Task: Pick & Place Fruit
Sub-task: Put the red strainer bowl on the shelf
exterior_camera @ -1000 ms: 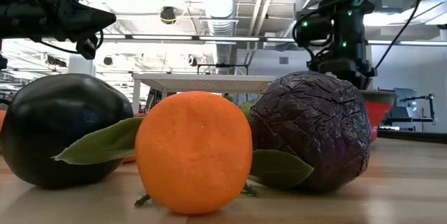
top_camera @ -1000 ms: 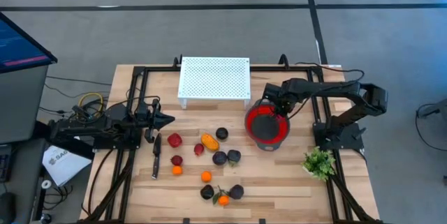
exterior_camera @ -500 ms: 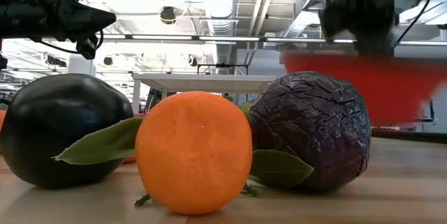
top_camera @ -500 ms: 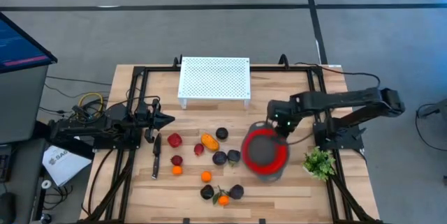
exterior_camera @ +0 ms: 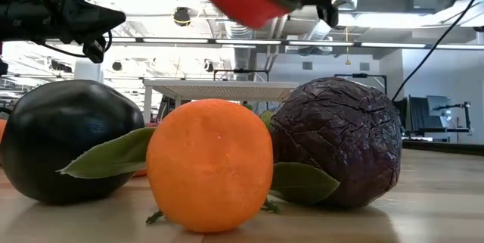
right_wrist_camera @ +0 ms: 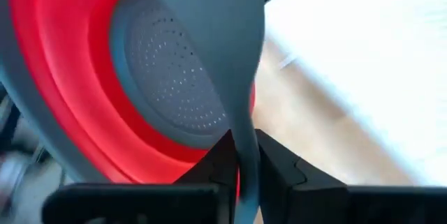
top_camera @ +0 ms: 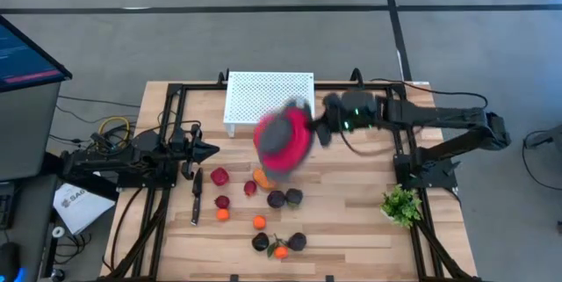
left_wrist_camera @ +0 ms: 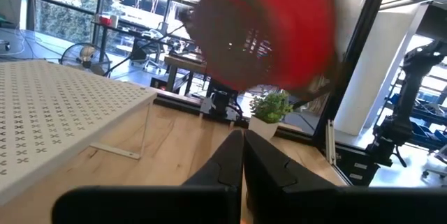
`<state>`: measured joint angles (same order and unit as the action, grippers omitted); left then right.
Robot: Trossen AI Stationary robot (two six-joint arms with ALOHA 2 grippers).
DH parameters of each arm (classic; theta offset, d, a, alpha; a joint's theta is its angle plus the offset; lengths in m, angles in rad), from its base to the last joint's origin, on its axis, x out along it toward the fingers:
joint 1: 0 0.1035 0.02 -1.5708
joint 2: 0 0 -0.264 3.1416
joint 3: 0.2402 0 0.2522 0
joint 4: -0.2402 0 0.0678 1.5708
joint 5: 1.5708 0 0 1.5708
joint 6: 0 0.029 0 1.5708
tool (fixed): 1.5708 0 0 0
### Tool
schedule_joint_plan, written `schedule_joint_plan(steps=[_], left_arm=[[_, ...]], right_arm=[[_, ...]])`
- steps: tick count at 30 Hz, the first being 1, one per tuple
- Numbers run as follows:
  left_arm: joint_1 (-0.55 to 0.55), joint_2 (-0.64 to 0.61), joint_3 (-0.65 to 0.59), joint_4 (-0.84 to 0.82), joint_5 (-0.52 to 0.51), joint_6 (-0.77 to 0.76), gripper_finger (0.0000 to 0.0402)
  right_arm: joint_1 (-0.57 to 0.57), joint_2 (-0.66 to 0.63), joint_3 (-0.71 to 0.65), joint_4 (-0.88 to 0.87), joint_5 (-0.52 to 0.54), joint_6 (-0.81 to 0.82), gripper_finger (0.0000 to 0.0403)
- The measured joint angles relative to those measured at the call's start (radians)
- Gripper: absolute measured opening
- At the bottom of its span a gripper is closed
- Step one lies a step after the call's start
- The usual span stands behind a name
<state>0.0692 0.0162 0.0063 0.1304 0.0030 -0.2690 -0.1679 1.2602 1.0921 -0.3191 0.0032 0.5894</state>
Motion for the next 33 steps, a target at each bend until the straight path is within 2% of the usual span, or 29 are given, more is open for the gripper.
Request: schedule_joint_plan(steps=[3,8,13,17,19,26,29,33], left_arm=[[0.000,0.000,0.000,0.003,0.000,0.001,0.0007],[0.000,0.000,0.000,0.007,-0.004,0.001,0.0007],[0.000,0.000,0.000,0.008,-0.004,0.001,0.0007],[0.000,0.000,0.000,0.009,-0.004,0.001,0.0007],[0.000,0.000,0.000,0.009,-0.004,0.001,0.0007],[0.000,0.000,0.000,0.010,-0.004,0.000,0.0007],[0.000,0.000,0.000,0.010,-0.004,-0.001,0.0007],[0.000,0.003,0.000,0.014,-0.003,-0.001,0.0007]], right_arm=[[-0.102,0.064,0.075,-0.002,0.029,0.026,0.0013],[-0.261,0.222,0.257,-0.065,-0.041,0.034,0.0023],[-0.370,0.433,0.478,-0.176,-0.226,0.064,0.0048],[-0.405,0.596,0.659,-0.207,-0.401,0.091,0.0035],[-0.409,0.667,0.747,-0.208,-0.453,0.097,0.0025],[-0.405,0.852,1.005,-0.286,-0.468,0.115,0.0023],[-0.405,0.901,1.067,-0.311,-0.469,0.118,0.0037],[-0.410,0.919,1.082,-0.338,-0.430,0.118,0.0039]])
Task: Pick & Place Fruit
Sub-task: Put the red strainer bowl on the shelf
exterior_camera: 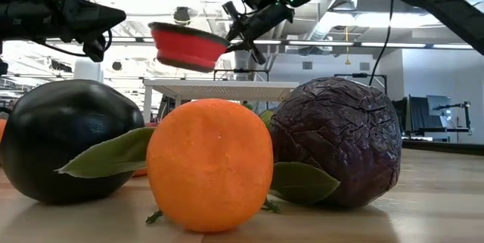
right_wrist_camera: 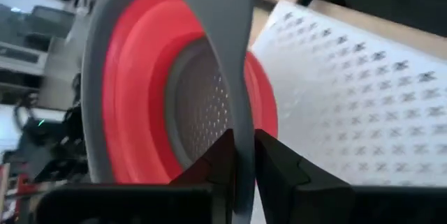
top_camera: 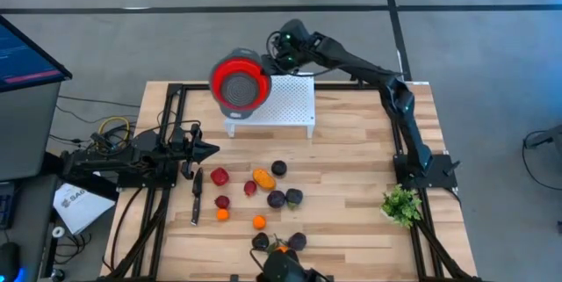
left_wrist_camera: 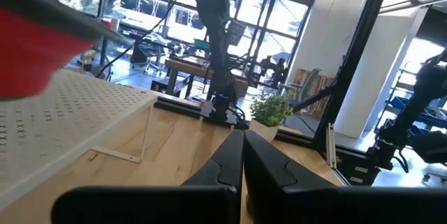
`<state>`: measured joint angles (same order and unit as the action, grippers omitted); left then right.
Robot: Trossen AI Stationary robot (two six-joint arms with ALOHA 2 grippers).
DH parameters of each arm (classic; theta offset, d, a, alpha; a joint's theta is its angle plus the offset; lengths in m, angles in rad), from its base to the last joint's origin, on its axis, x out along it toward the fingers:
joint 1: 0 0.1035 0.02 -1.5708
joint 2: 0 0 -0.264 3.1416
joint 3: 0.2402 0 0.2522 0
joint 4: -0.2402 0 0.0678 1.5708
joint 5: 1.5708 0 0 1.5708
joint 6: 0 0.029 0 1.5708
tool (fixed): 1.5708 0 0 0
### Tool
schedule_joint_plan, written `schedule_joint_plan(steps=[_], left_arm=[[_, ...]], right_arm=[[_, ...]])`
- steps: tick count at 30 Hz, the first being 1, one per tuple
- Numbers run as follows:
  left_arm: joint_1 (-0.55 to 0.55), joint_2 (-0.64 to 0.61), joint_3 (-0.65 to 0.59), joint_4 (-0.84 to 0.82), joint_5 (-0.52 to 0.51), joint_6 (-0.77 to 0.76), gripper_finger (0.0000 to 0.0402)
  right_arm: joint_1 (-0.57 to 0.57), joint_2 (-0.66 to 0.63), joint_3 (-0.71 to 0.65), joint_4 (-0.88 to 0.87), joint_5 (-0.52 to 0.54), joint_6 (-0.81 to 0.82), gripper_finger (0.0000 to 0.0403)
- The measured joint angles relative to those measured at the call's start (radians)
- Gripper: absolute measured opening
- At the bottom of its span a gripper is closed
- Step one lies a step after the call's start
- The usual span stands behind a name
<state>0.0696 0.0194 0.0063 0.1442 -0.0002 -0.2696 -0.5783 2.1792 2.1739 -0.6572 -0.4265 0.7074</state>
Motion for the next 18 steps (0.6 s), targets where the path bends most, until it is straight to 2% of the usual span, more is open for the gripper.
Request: schedule_joint_plan(steps=[8,18], left_arm=[[0.000,0.030,0.000,0.015,0.000,0.000,0.0007],[0.000,0.093,0.000,0.065,0.000,-0.001,0.0007]], right_arm=[[-0.021,0.001,-0.001,-0.017,0.070,0.000,0.0019],[-0.023,0.002,-0.001,-0.028,0.136,0.001,0.0036]])
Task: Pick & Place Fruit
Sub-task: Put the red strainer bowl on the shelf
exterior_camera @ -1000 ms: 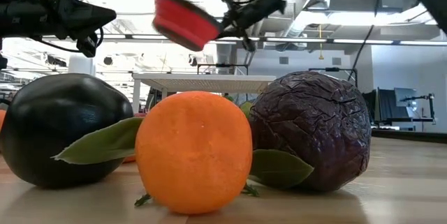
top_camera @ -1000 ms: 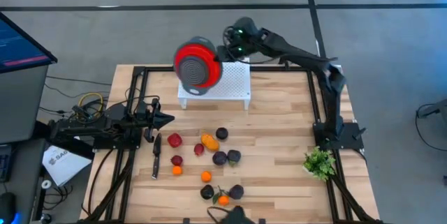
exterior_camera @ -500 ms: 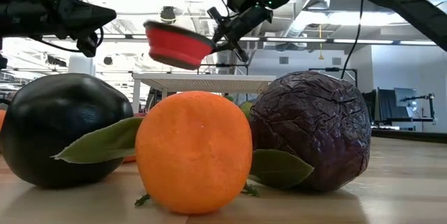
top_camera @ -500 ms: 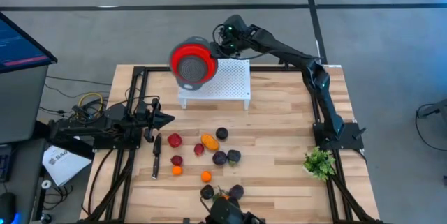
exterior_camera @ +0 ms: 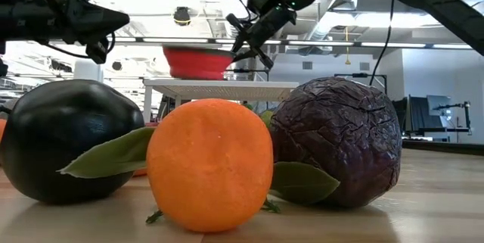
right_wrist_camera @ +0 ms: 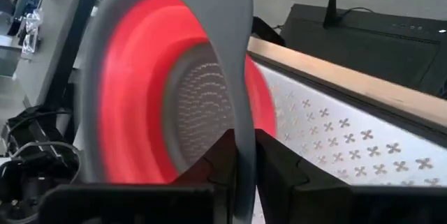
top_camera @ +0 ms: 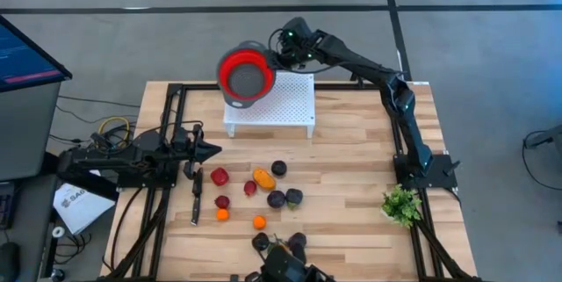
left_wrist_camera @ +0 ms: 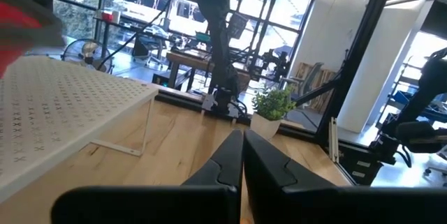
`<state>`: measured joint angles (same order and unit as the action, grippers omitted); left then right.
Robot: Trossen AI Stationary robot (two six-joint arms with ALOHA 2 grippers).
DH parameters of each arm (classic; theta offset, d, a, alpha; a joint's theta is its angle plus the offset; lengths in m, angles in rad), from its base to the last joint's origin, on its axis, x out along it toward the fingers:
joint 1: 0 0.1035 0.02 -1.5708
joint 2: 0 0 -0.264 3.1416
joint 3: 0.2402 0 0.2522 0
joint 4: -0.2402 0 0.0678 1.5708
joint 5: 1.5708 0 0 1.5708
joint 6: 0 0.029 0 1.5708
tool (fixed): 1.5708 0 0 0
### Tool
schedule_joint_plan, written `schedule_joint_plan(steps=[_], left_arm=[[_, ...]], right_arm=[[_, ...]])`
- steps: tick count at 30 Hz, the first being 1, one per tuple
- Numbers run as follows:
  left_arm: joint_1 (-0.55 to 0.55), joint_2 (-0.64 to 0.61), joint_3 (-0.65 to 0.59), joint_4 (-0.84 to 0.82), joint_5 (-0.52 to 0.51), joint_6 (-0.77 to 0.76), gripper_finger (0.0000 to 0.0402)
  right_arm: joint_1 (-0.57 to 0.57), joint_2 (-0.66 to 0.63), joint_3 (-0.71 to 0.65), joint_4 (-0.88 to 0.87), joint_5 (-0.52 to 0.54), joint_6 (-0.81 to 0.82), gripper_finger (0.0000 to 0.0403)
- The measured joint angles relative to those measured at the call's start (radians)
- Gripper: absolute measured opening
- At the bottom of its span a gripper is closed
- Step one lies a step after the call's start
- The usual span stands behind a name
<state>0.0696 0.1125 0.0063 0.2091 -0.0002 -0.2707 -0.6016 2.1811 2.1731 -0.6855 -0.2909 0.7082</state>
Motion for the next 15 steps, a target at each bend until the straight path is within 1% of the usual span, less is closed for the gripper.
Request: schedule_joint_plan(steps=[3,8,12,15], left_arm=[[0.000,0.020,0.000,0.019,0.000,0.000,0.0007],[0.000,0.046,0.000,0.046,0.000,0.000,0.0007],[0.000,0.056,0.000,0.049,0.000,0.000,0.0007],[0.000,0.060,0.000,0.053,0.000,0.000,0.0007]], right_arm=[[0.007,0.000,0.000,-0.008,0.027,-0.001,0.0032],[0.011,0.000,0.000,-0.009,0.039,-0.003,0.0027],[0.012,0.000,0.000,-0.010,0.081,-0.008,0.0029],[0.012,0.000,0.000,-0.009,0.087,-0.009,0.0033]])
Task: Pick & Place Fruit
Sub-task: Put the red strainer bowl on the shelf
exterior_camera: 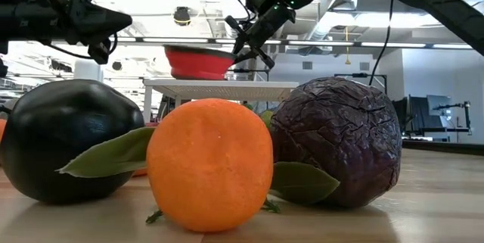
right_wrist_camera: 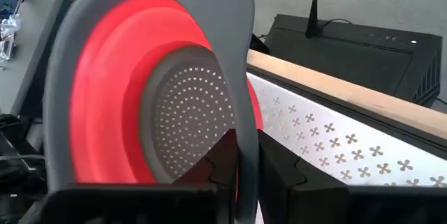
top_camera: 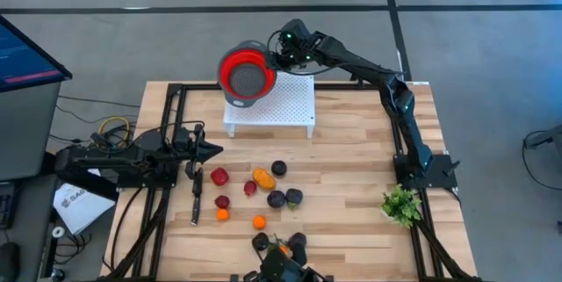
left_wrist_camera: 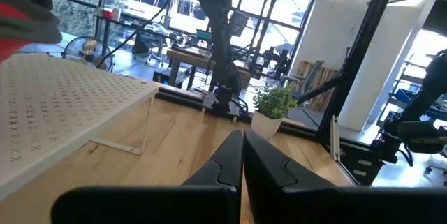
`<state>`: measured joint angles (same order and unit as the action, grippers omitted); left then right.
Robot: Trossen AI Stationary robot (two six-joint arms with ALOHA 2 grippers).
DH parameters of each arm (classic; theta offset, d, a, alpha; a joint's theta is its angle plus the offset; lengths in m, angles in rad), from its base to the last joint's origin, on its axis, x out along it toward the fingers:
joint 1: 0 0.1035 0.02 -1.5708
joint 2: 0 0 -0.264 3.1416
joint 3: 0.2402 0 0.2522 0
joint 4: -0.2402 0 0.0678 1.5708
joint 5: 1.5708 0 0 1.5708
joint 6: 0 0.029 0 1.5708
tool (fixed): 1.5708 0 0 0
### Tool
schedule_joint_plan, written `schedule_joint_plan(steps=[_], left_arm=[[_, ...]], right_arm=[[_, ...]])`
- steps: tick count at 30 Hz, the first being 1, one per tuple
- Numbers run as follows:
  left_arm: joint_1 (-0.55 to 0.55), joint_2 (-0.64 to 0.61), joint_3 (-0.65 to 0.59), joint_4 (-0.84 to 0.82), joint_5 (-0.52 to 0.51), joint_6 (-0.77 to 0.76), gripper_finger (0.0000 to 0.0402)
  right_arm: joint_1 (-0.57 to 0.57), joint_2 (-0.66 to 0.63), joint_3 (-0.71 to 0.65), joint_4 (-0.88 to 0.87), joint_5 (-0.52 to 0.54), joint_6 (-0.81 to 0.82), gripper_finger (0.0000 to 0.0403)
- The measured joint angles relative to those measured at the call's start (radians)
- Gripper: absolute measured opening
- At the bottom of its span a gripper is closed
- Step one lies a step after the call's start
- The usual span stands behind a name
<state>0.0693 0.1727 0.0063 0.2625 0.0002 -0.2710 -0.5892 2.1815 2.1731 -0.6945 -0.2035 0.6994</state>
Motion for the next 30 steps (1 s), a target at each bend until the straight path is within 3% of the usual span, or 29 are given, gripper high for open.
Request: schedule_joint_plan(steps=[17,22,30], left_arm=[[0.000,0.000,0.000,0.011,0.000,-0.023,0.0007],[0.000,0.000,0.000,0.011,0.000,-0.023,0.0007],[0.000,0.000,0.000,0.012,0.000,-0.032,0.0007]], right_arm=[[0.019,0.064,0.000,0.043,0.011,0.001,0.0058],[0.019,0.064,0.000,0.047,0.010,-0.028,0.0093],[0.016,0.046,-0.001,0.098,0.011,-0.098,0.0184]])
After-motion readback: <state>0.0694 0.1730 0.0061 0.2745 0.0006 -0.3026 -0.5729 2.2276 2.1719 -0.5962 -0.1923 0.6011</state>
